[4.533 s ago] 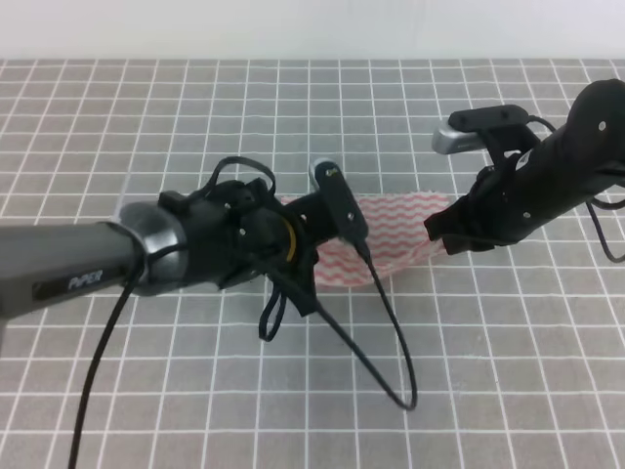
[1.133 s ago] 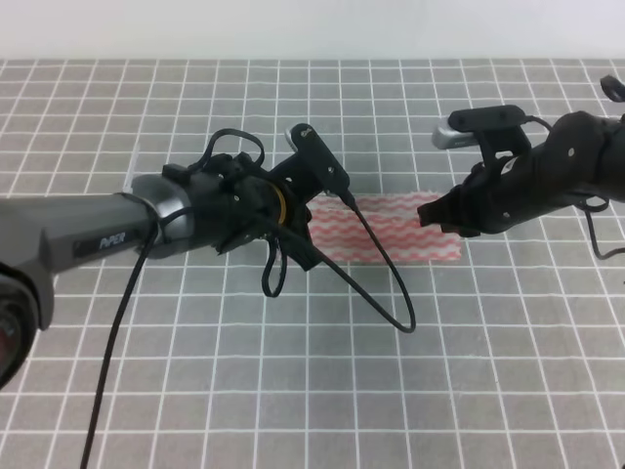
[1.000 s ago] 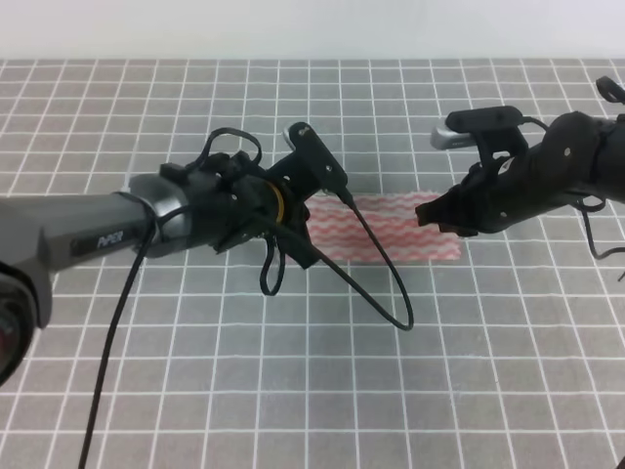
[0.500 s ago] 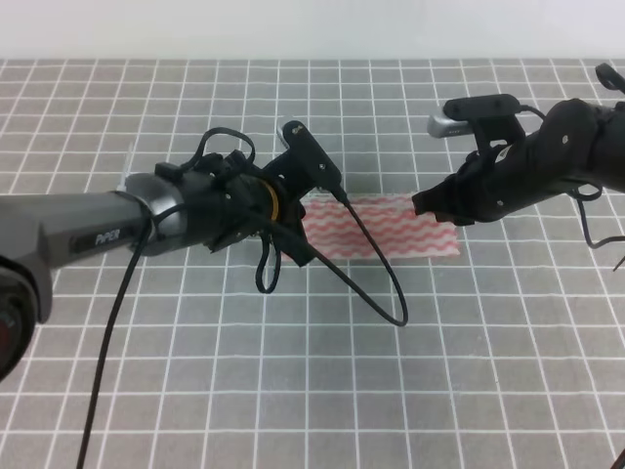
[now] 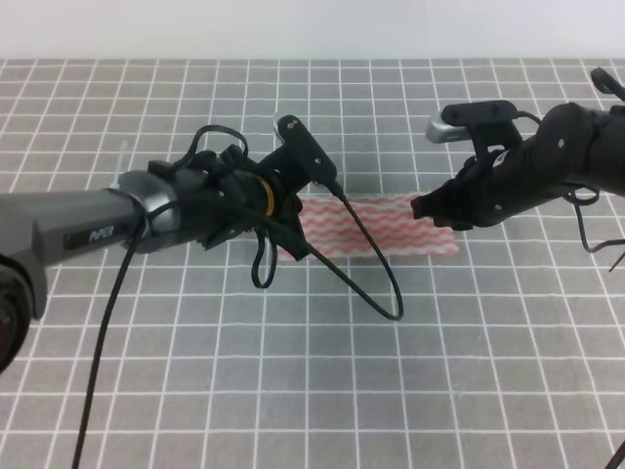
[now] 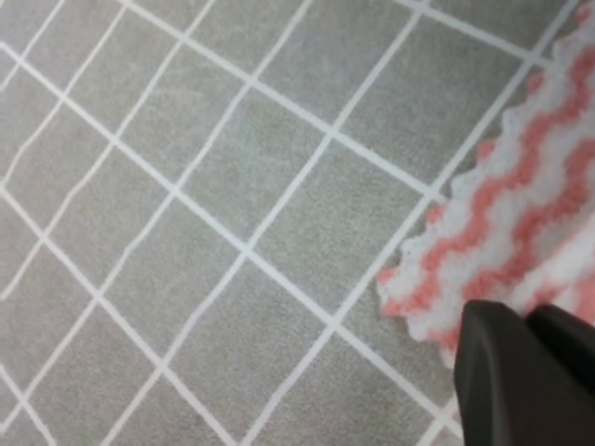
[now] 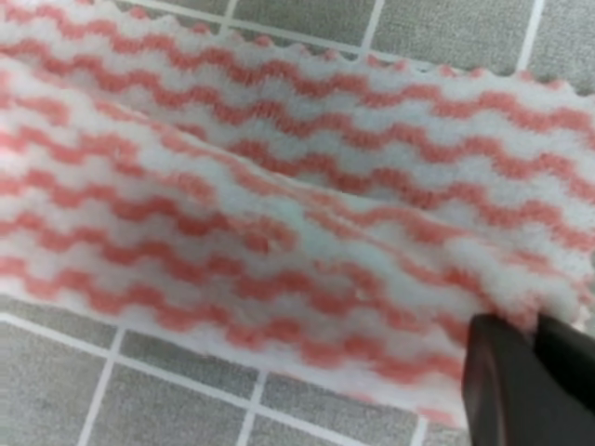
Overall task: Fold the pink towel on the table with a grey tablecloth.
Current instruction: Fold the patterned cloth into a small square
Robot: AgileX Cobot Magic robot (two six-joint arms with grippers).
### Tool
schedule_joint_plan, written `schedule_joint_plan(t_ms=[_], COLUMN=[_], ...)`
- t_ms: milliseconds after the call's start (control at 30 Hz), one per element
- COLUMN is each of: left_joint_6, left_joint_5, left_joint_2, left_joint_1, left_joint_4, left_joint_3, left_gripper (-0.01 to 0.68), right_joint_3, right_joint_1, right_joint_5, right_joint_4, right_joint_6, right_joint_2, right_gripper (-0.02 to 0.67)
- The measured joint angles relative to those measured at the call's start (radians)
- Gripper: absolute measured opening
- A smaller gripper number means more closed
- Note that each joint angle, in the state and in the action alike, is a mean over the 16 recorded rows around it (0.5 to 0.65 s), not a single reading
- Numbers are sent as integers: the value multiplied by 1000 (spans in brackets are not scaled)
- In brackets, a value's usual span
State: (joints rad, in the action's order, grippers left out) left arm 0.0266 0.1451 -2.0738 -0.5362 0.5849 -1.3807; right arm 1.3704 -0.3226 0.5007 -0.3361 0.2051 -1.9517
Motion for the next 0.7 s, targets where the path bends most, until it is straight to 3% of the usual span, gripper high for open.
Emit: schedule_joint_plan(t_ms=[567, 700], left_joint_6=[0, 0], left_joint_5=[-35, -46], left_joint_2=[-7, -8], left_joint_1=[14, 15], left_joint_4=[-3, -3], left_joint_3=[0, 0], left_gripper=[-2, -2], right_joint_3=[6, 6], right_joint_1=[0, 0], right_joint_5=[-11, -19], right_joint_4=[-1, -1], right_joint_6=[-2, -2], right_joint_2=[-17, -16], right_gripper=[-13, 42])
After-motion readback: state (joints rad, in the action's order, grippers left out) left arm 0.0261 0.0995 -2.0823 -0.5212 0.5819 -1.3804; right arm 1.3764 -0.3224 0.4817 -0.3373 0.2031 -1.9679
